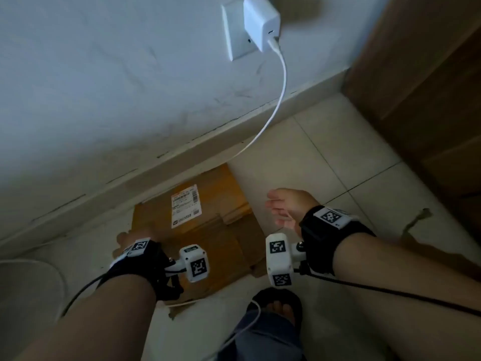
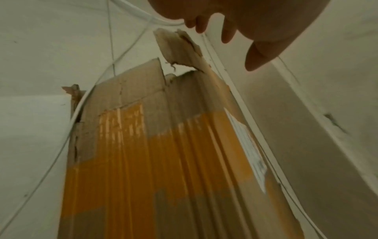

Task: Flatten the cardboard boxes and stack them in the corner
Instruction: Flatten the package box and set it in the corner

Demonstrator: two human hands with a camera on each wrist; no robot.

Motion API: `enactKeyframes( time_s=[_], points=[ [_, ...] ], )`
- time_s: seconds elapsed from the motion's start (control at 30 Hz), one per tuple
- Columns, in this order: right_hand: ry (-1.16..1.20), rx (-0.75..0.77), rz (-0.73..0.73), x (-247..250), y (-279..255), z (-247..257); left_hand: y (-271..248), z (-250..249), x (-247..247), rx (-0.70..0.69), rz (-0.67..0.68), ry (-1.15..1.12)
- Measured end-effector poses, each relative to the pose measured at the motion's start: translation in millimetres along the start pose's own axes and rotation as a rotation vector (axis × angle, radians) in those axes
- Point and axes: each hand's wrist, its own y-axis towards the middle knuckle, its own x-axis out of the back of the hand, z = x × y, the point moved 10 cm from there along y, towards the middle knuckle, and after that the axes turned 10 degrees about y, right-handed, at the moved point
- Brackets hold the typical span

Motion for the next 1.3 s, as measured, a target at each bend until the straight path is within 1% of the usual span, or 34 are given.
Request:
enactKeyframes(
  time_s=[0.1, 0.2, 0.27, 0.37, 0.47, 0.6, 0.7, 0.83, 0.9, 0.97, 1.07, 1.13, 1.2, 1.3],
  points=[
    [0.001, -0.002, 0.011, -3.6, 4.8, -3.7, 2.5, -0.7, -3.2, -0.015, 0.024, 0.133],
    [0.005, 0.003, 0.005, -1.6, 9.2, -5.7, -6.3, -6.9, -6.4, -0.031, 0.053, 0.123],
    [-0.007, 0.018, 0.000, 1.1, 9.6, -3.5, -12.8, -14.9, -8.3, -0.067, 0.071, 0.099],
    [-0.018, 0.044, -0.014, 8.5, 10.2, 0.3, -14.3, -32.7, -8.8, -0.112, 0.075, 0.157],
    [-0.019, 0.095, -0.064, 23.5, 10.2, 8.5, -17.8, -48.9, -5.8, -0.142, 0.045, 0.203],
    [-0.093, 0.165, -0.161, 51.7, 1.8, 23.8, -25.4, -73.4, 2.1, -0.179, -0.006, 0.143],
    [-0.130, 0.228, -0.186, 69.1, -7.0, 37.1, -41.5, -100.4, 14.5, -0.235, -0.029, 0.072],
    [-0.190, 0.327, -0.207, 94.5, -24.1, 54.8, -62.6, -136.4, 32.6, -0.324, -0.090, 0.112],
    [-0.298, 0.370, -0.215, 101.6, -34.9, 64.0, -71.5, -156.1, 38.6, -0.370, -0.103, 0.139],
    [-0.487, 0.391, -0.255, 108.8, -41.6, 72.5, -80.5, -177.0, 44.7, -0.418, -0.121, 0.166],
    [-0.785, 0.339, -0.329, 123.6, -46.9, 77.1, -90.4, -202.7, 50.3, -0.464, -0.135, 0.155],
    [-1.010, 0.298, -0.425, 134.3, -53.1, 80.4, -97.6, -216.1, 52.9, -0.490, -0.143, 0.111],
    [-1.235, 0.332, -0.518, 136.8, -59.0, 89.3, -103.1, -224.9, 54.3, -0.493, -0.126, -0.046],
    [-1.398, 0.445, -0.545, 129.5, -58.6, 101.0, -108.6, -227.7, 50.9, -0.396, -0.014, -0.413]
  ],
)
